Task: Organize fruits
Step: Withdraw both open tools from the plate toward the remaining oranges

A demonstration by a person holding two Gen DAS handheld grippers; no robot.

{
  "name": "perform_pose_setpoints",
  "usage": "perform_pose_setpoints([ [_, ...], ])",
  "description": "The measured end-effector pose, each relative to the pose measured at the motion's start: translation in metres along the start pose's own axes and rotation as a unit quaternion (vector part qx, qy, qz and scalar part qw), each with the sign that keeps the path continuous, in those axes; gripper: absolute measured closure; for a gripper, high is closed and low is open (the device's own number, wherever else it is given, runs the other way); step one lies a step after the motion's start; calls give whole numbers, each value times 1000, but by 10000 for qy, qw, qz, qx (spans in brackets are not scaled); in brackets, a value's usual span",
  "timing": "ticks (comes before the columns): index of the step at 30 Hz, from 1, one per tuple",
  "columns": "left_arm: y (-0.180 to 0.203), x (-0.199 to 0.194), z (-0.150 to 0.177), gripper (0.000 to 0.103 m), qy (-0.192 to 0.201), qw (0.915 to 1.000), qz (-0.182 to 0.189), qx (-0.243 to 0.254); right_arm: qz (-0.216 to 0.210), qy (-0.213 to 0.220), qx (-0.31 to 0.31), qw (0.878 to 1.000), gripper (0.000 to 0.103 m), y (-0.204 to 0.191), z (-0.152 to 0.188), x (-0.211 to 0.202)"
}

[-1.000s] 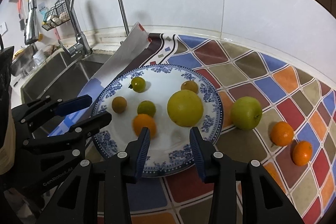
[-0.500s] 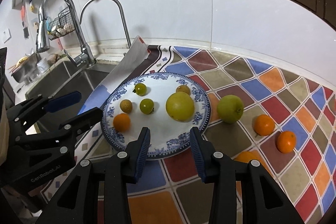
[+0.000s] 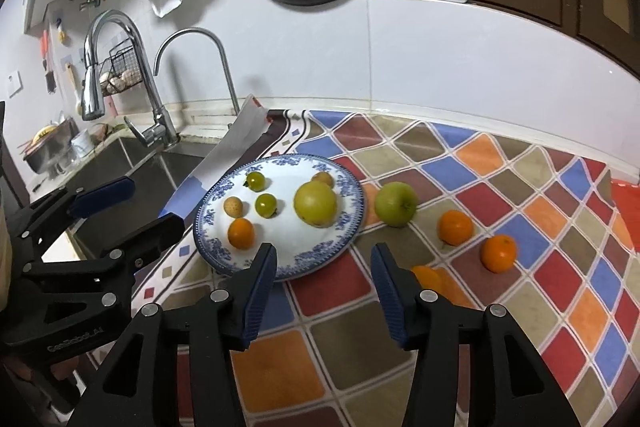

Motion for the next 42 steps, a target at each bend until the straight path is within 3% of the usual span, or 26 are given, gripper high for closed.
perform_pose_setpoints([
  [4, 17, -9, -2, 29, 89, 10000, 22, -12, 79, 89, 13, 9999, 48, 14, 3, -16],
  [21, 88, -11, -10, 25, 145, 9998, 142, 32, 271, 199, -44, 9994, 48, 78, 14, -53],
  [42, 148, 56, -3, 25, -403, 9980, 349, 325, 190, -297, -120, 9993, 48, 145, 23, -13],
])
Point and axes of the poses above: each gripper's, at about its wrist camera, not at the fingertips, and x roughly the way its jaws point, y to its right, z to its underside, the point moved 7 cm from there along x, roughly the way its jaws point, and after that the axes turned 5 degrees about -z, right-handed, at the moved point
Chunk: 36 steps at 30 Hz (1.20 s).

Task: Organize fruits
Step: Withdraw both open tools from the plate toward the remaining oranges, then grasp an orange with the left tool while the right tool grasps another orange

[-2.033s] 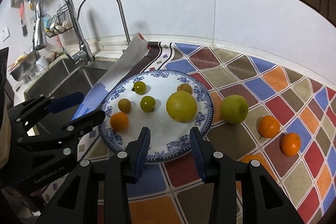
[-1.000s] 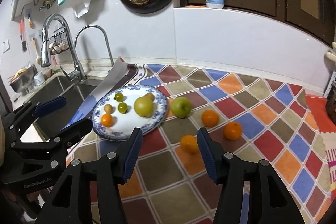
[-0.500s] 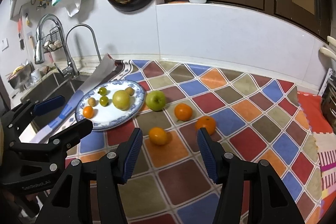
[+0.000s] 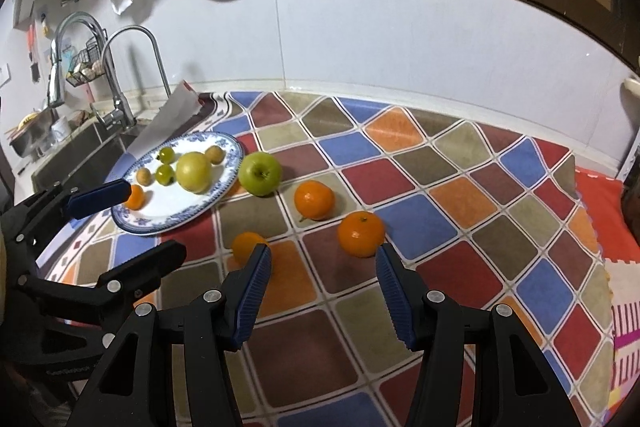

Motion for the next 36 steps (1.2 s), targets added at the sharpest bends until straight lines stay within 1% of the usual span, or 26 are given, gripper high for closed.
perform_pose_setpoints([
  [7, 14, 31, 6, 26, -316, 9993, 152, 158, -25, -266, 9, 9996, 48, 14, 5, 27],
  [9, 17, 38, 7, 31, -369, 9989, 205, 188, -37, -348, 30, 9994, 48, 18, 6, 36],
  [14, 24, 56, 11, 37, -595, 9973, 351, 256, -95, -490, 36, 9987, 48, 26, 7, 54],
  [19, 30, 69, 14, 40, -775, 9953, 479, 323, -133, -583, -21, 9982, 48, 30, 7, 70],
  [23, 34, 78, 15, 48, -857, 9943, 511, 381, -176, -635, -42, 9978, 48, 33, 5, 81],
  [28, 34, 83, 15, 61, -902, 9934, 609, 369, -158, -628, -67, 9979, 48, 35, 1, 91],
  [29, 34, 84, 14, 63, -907, 9931, 657, 360, -151, -624, -64, 9979, 49, 35, 1, 93],
  [33, 35, 85, 13, 64, -882, 9931, 665, 396, -122, -614, -94, 9980, 51, 35, -1, 96],
  [36, 35, 85, 12, 64, -885, 9930, 678, 380, -20, -637, -110, 9979, 60, 38, 0, 99],
])
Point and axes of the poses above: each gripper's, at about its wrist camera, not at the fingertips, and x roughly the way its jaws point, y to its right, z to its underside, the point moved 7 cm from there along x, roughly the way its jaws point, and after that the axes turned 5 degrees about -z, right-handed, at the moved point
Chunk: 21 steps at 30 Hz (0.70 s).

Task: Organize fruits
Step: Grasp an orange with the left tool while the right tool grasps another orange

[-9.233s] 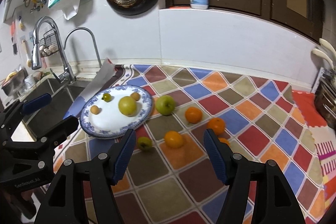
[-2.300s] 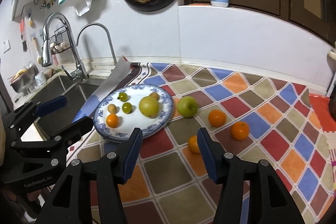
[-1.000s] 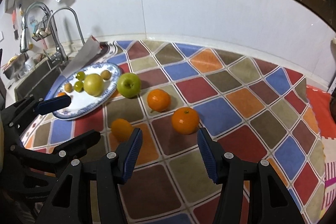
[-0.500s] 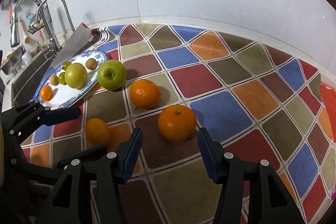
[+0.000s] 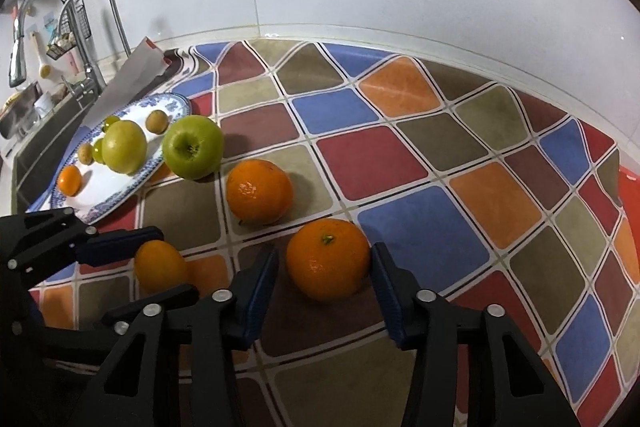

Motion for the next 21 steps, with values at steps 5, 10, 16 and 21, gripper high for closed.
perform_pose_setpoints([
  [5, -3, -8, -3, 64, 101, 9999, -15, -73, -24, 5, 64, 10000, 60, 1, 2, -5],
  [10, -6, -23, -6, 64, 278, 9995, -37, -172, -13, 56, 50, 10000, 60, -5, 6, -18],
  [16, -8, -46, -8, 64, 492, 9985, -38, -243, -6, 197, 90, 9998, 60, -13, 6, -39],
  [21, -11, -67, -5, 64, 681, 9971, -56, -327, 22, 388, 99, 9992, 60, -23, 4, -60],
])
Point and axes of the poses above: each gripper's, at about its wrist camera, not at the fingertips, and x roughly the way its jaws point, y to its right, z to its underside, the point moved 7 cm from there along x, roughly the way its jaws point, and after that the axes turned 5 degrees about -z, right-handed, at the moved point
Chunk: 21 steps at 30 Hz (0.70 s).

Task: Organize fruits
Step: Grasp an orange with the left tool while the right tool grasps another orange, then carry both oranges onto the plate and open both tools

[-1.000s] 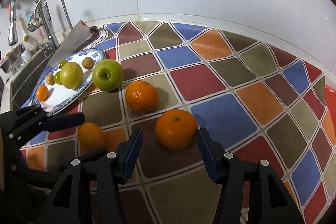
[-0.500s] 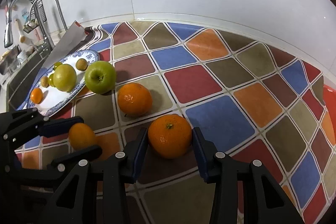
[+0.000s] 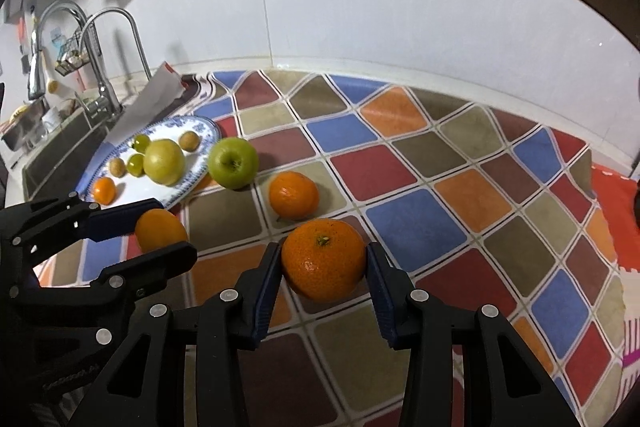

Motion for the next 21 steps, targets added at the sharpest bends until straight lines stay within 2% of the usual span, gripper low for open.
perform_pose_setpoints([
  [8, -8, -34, 5, 64, 213, 9997, -101, -95, -21, 285, -19, 9996, 60, -22, -2, -33],
  [21, -34, -79, 14, 64, 524, 9982, -249, -176, -118, 533, -52, 9985, 60, -63, -1, -63],
])
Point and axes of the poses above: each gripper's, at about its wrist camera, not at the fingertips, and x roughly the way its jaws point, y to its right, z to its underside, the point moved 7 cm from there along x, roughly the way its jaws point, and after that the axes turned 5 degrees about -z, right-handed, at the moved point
